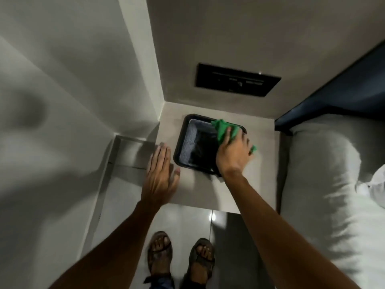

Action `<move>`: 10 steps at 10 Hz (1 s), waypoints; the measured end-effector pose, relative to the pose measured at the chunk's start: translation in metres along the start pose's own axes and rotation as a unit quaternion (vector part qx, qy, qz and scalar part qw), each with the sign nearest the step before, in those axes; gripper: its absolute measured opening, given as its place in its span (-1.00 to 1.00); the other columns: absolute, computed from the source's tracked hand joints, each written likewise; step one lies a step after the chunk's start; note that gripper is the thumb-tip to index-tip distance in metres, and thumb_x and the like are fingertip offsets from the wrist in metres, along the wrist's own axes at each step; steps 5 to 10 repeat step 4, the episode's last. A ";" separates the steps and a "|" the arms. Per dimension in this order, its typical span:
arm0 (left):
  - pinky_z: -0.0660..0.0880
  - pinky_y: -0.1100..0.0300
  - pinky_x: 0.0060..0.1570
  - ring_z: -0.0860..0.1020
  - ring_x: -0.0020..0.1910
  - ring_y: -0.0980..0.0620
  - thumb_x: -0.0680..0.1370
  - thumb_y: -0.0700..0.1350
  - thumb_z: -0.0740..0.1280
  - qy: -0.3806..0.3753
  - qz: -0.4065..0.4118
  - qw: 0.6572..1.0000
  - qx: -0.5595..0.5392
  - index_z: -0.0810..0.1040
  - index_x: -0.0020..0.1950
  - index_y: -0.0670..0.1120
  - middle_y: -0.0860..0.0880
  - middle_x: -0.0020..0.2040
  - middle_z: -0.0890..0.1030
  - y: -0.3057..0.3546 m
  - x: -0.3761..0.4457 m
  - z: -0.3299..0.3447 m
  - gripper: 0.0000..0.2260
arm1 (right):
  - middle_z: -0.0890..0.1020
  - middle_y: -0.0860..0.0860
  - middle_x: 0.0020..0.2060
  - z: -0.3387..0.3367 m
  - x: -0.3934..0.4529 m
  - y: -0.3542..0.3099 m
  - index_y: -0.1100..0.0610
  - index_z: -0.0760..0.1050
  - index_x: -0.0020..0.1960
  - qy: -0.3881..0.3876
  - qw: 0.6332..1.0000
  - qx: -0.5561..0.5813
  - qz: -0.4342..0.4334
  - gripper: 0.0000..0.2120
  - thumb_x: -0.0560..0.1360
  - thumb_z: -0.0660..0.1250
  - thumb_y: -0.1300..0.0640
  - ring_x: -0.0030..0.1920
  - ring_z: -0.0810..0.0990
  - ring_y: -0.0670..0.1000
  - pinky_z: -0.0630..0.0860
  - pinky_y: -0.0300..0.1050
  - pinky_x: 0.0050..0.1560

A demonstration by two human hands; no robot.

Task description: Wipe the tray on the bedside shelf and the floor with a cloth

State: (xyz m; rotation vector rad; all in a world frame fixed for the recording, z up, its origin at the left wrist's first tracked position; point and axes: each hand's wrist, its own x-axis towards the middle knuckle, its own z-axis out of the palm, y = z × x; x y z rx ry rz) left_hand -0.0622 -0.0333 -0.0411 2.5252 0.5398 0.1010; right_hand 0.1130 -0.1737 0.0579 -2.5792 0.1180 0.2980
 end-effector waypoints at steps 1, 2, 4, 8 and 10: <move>0.11 -0.20 0.77 0.15 0.79 -0.22 0.78 0.20 0.01 0.001 0.038 0.998 0.043 0.18 0.74 -0.30 -0.29 0.77 0.20 -0.014 0.018 0.021 -0.30 | 0.27 0.14 0.72 0.048 0.006 0.013 0.08 0.29 0.67 -0.115 0.988 -0.073 -0.070 -0.40 0.77 -0.01 -0.25 0.74 0.13 0.20 0.01 0.38 0.70; 0.10 -0.25 0.77 0.12 0.80 -0.23 0.76 0.27 0.05 -0.010 0.049 0.995 0.088 0.15 0.75 -0.31 -0.30 0.78 0.16 -0.030 0.016 0.040 -0.23 | -0.09 0.04 0.80 0.085 -0.003 0.045 -0.09 0.08 0.76 -0.184 0.961 -0.143 -0.149 -0.29 0.71 -0.10 -0.40 0.78 -0.22 0.18 -0.22 0.40 0.71; -0.06 -0.19 0.79 0.00 0.82 -0.14 0.73 0.40 -0.05 -0.030 0.050 0.996 0.072 0.06 0.78 -0.24 -0.22 0.82 0.03 -0.029 0.015 0.034 -0.14 | -0.09 -0.01 0.80 0.073 0.000 0.065 -0.16 0.11 0.75 -0.178 0.961 -0.098 -0.191 -0.31 0.70 -0.03 -0.42 0.78 -0.21 0.12 -0.23 0.42 0.72; -0.06 -0.19 0.79 0.00 0.82 -0.14 0.73 0.40 -0.05 -0.030 0.050 0.996 0.072 0.06 0.78 -0.24 -0.22 0.82 0.03 -0.029 0.015 0.034 -0.14 | -0.09 -0.01 0.80 0.073 0.000 0.065 -0.16 0.11 0.75 -0.178 0.961 -0.098 -0.191 -0.31 0.70 -0.03 -0.42 0.78 -0.21 0.12 -0.23 0.42 0.72; -0.06 -0.19 0.79 0.00 0.82 -0.14 0.73 0.40 -0.05 -0.030 0.050 0.996 0.072 0.06 0.78 -0.24 -0.22 0.82 0.03 -0.029 0.015 0.034 -0.14 | -0.09 -0.01 0.80 0.073 0.000 0.065 -0.16 0.11 0.75 -0.178 0.961 -0.098 -0.191 -0.31 0.70 -0.03 -0.42 0.78 -0.21 0.12 -0.23 0.42 0.72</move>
